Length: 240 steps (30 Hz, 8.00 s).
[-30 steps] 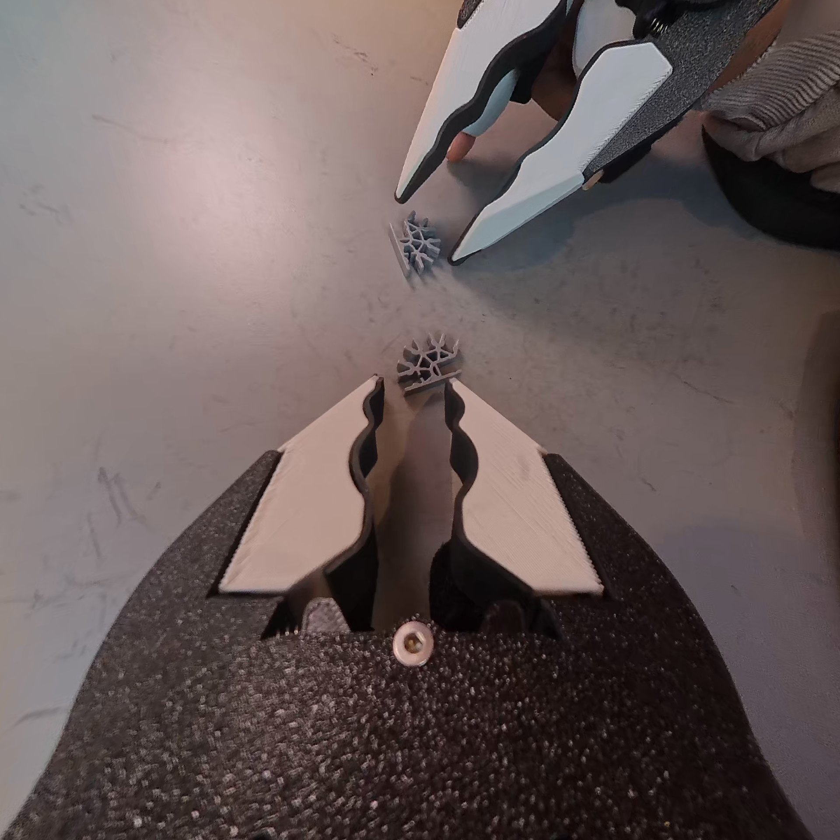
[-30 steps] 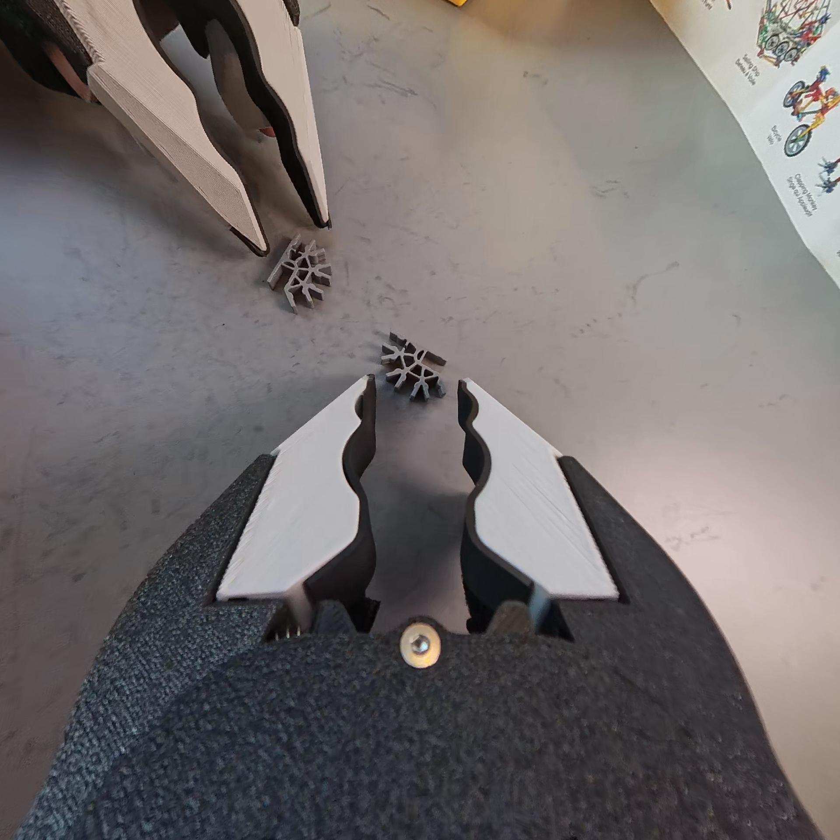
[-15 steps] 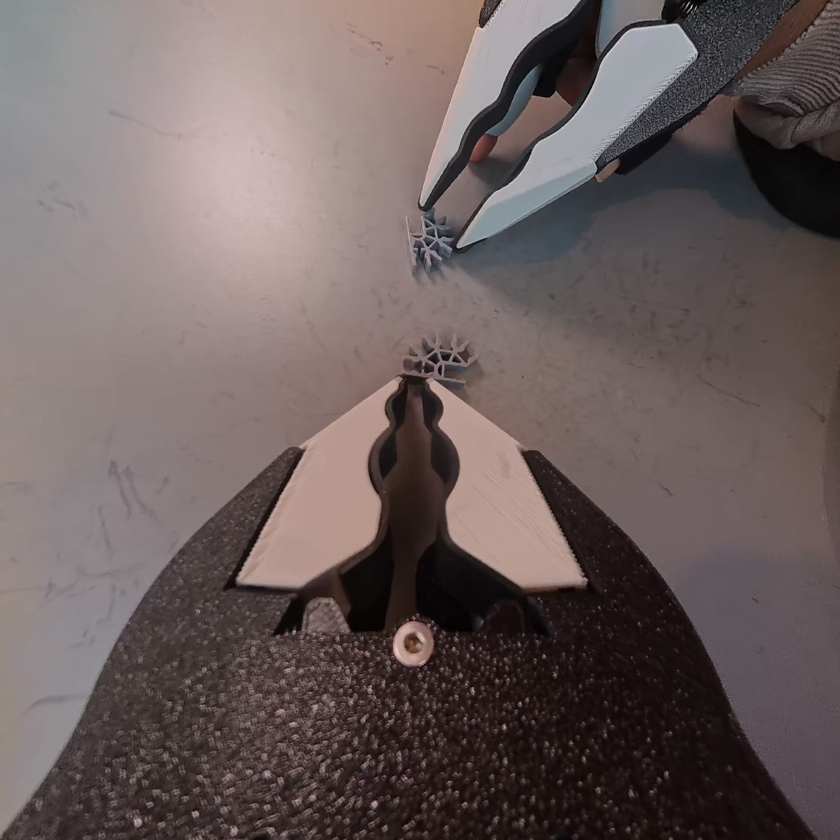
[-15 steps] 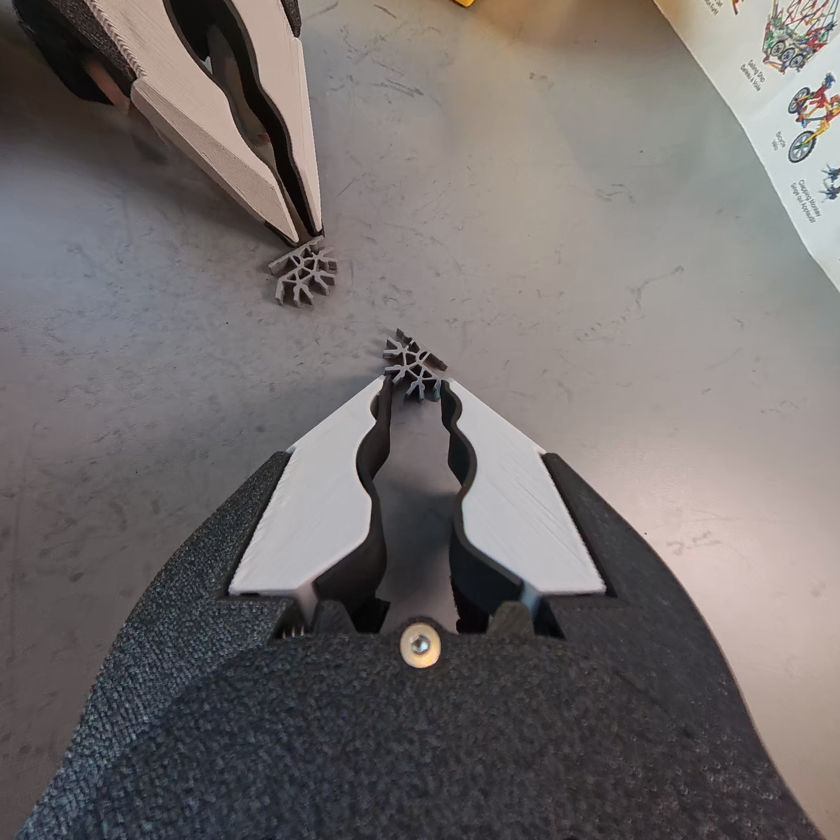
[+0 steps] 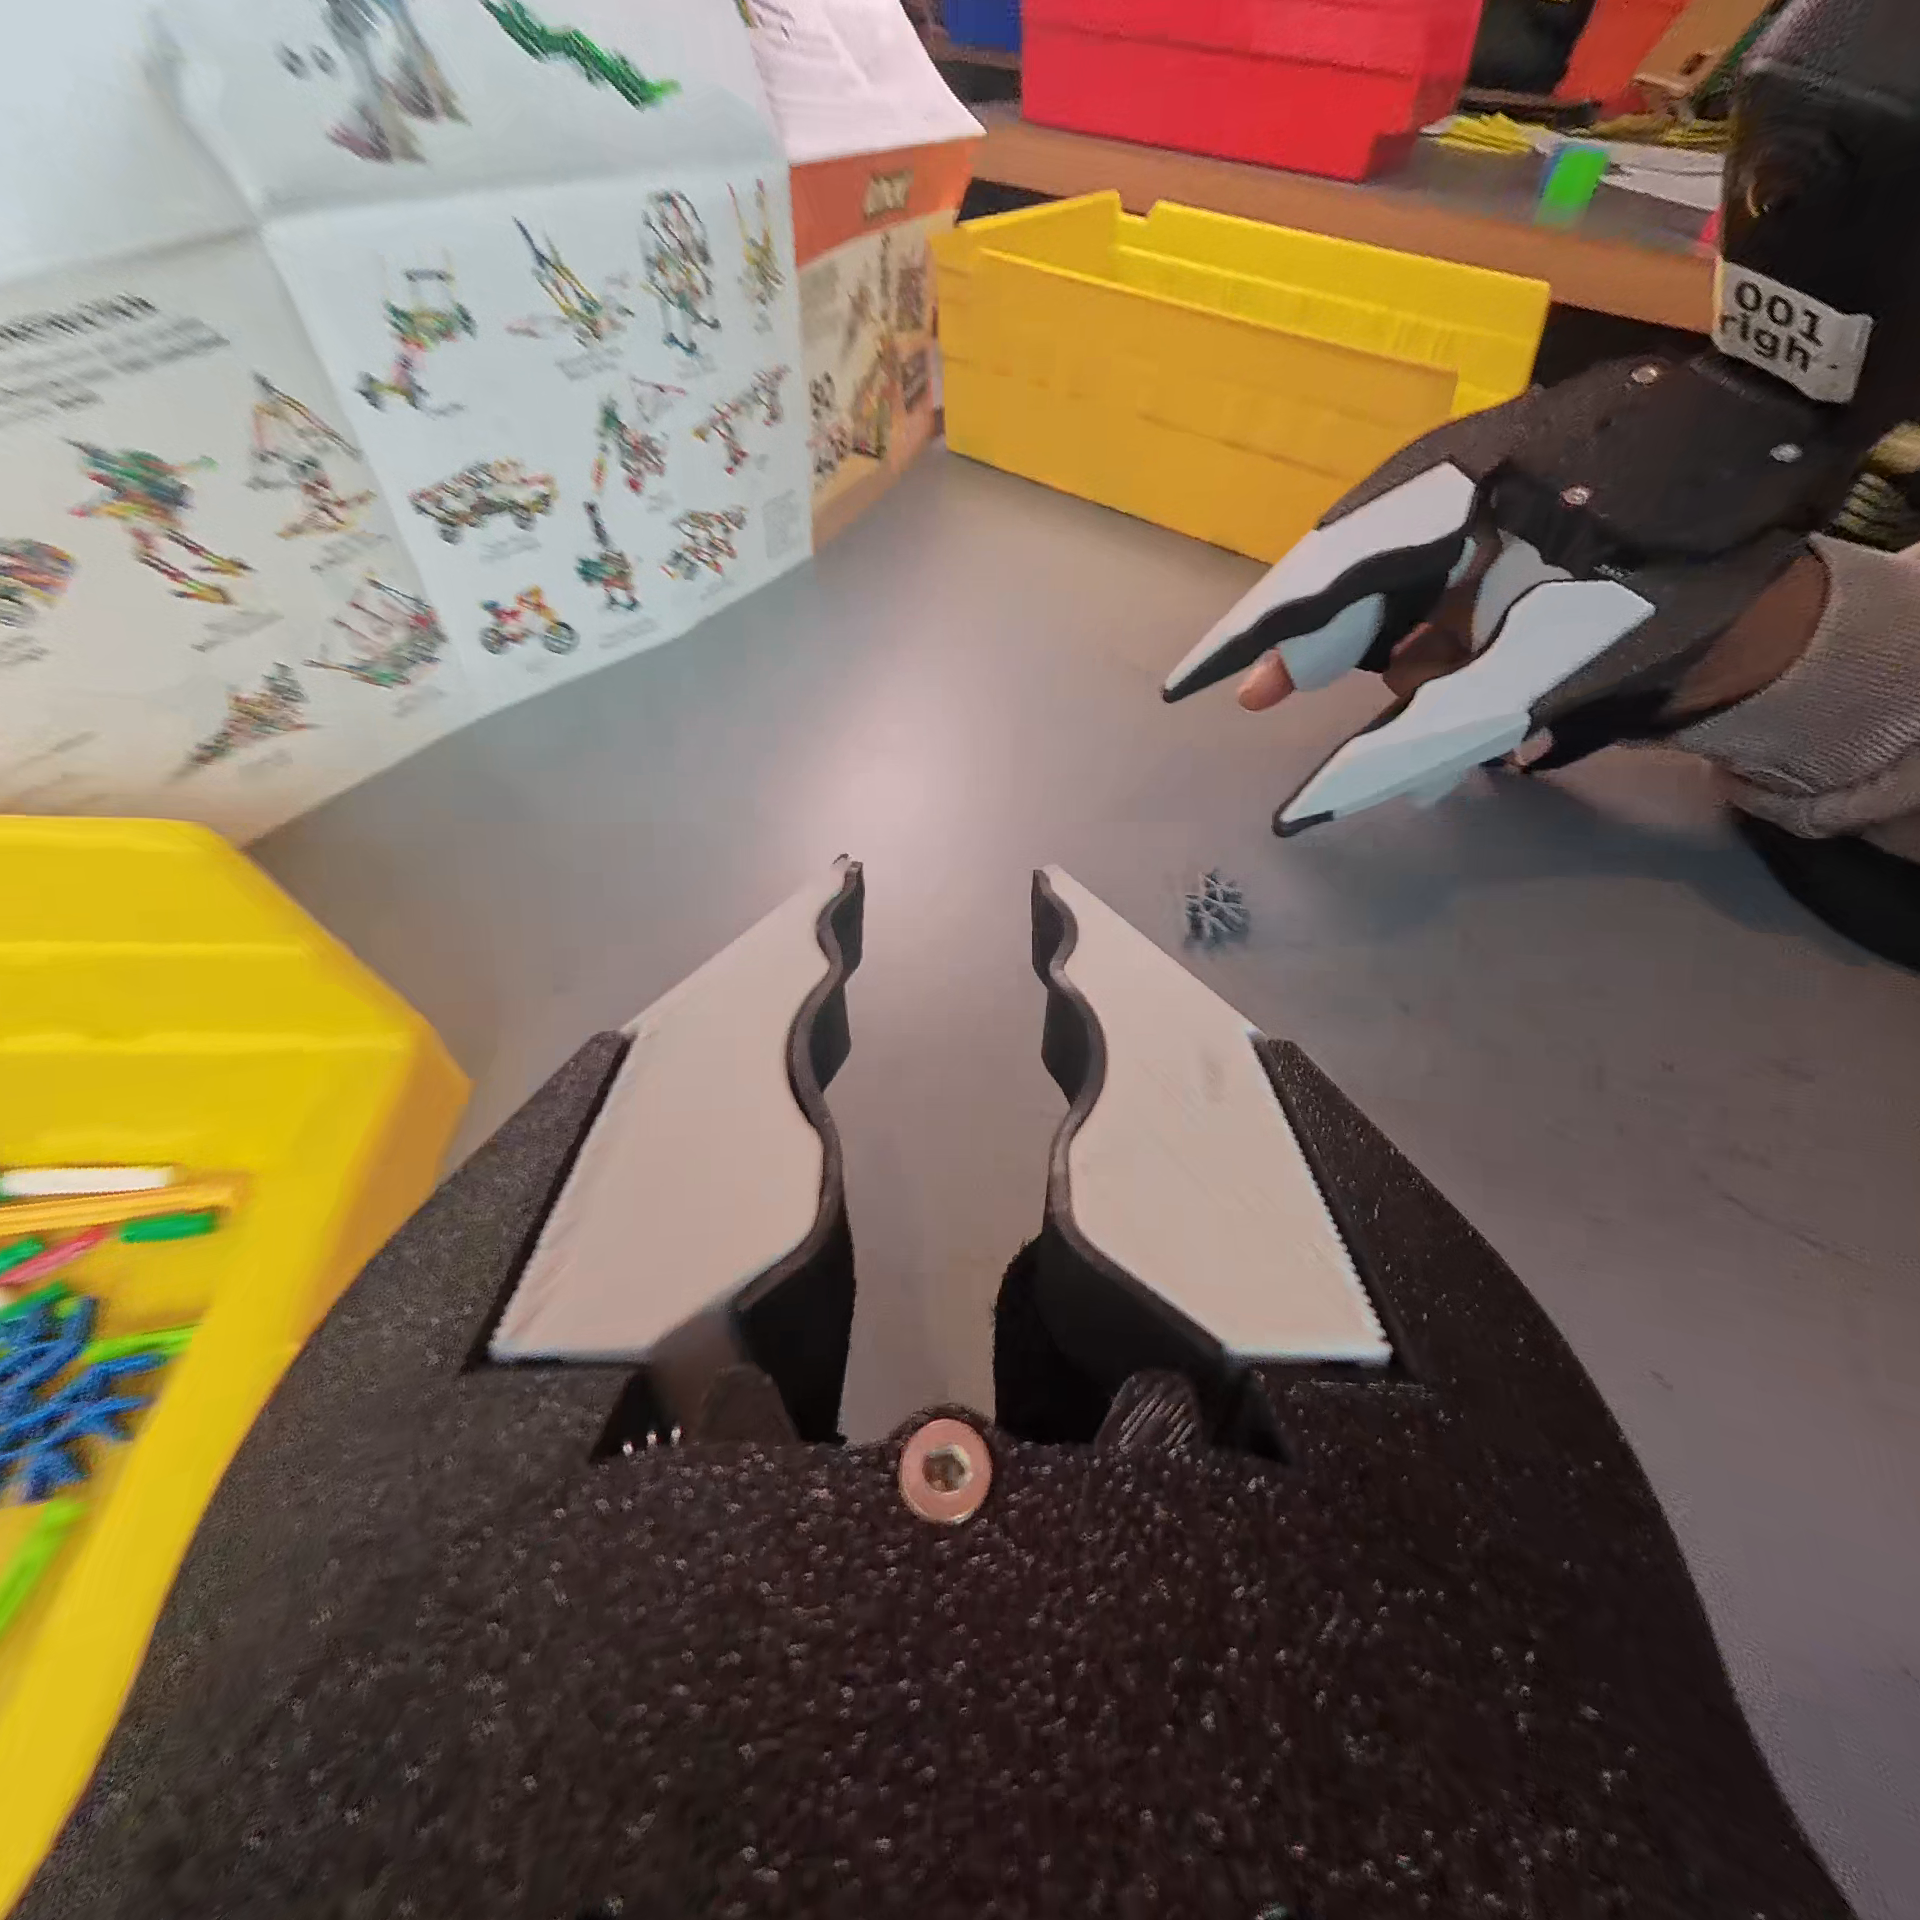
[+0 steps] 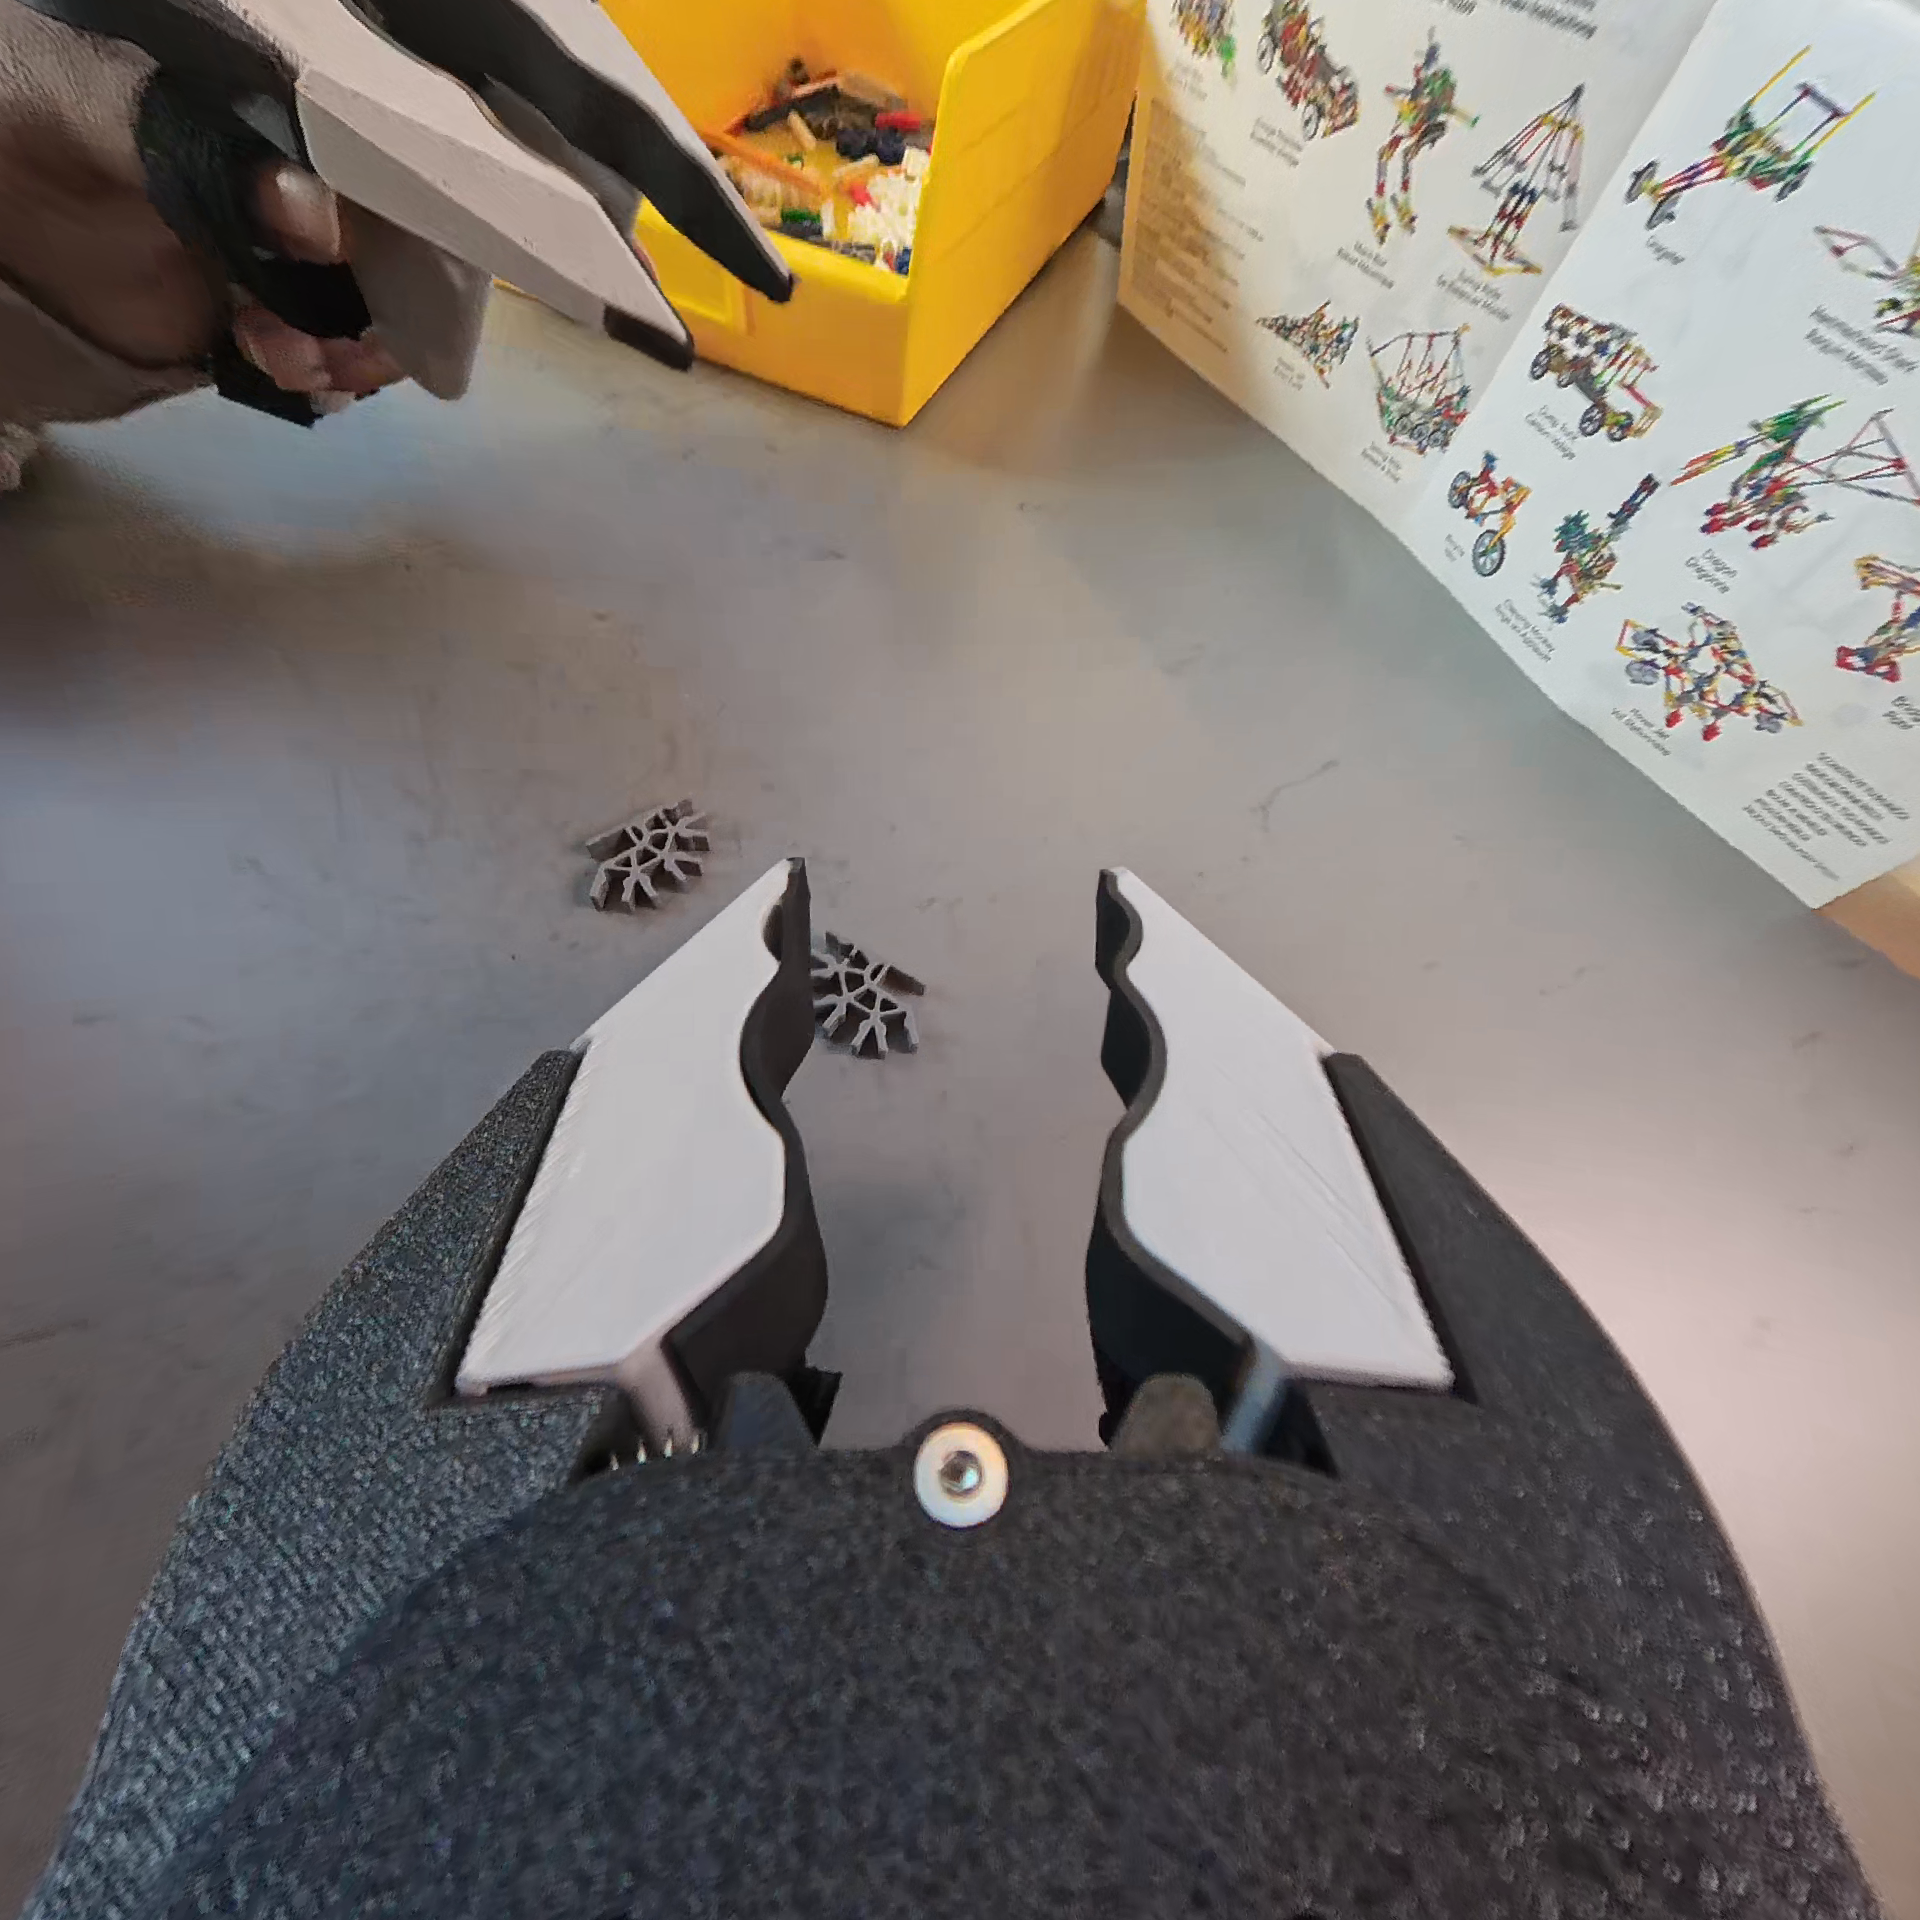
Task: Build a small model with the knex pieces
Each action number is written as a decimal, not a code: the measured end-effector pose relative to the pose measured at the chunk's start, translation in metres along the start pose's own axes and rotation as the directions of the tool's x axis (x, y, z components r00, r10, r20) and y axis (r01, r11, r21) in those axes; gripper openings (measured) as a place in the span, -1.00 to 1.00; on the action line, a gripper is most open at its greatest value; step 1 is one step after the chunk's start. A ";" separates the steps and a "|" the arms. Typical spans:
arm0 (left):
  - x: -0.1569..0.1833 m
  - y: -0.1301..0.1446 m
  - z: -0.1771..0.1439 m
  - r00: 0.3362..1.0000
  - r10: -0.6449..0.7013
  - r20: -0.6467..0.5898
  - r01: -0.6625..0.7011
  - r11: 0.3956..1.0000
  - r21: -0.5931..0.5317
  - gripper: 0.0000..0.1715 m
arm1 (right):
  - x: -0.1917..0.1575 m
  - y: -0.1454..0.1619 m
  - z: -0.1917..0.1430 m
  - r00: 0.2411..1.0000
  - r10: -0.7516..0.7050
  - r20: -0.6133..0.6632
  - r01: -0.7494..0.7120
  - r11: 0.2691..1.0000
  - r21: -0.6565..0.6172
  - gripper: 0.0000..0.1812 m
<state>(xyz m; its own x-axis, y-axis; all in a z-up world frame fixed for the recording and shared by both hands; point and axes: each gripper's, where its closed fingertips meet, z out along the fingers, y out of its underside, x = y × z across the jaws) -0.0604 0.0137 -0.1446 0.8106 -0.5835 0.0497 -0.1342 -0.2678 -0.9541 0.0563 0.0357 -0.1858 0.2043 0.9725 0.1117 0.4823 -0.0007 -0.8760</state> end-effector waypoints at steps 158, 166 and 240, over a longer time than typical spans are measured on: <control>-0.223 0.045 -0.131 0.945 0.238 0.222 0.038 0.596 -0.802 -0.74 | 0.003 -0.008 0.006 0.999 -0.025 -0.023 0.026 0.998 0.051 -0.39; -0.256 0.106 -0.130 0.980 0.172 0.097 0.042 0.294 -0.955 -0.83 | 0.003 -0.006 0.006 0.999 -0.027 -0.022 0.028 0.999 0.037 -0.40; -0.109 0.019 -0.057 0.975 0.156 -0.158 -0.220 0.574 -0.789 -0.94 | -0.009 0.012 0.013 0.995 -0.100 0.019 0.101 0.993 -0.067 -0.39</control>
<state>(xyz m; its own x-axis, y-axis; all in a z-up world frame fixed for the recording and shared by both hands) -0.1839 0.0282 -0.1514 0.6790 -0.7322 -0.0538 -0.7050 -0.6299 -0.3258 0.0490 0.0299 -0.2030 0.1394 0.9719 0.1896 0.5566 0.0814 -0.8268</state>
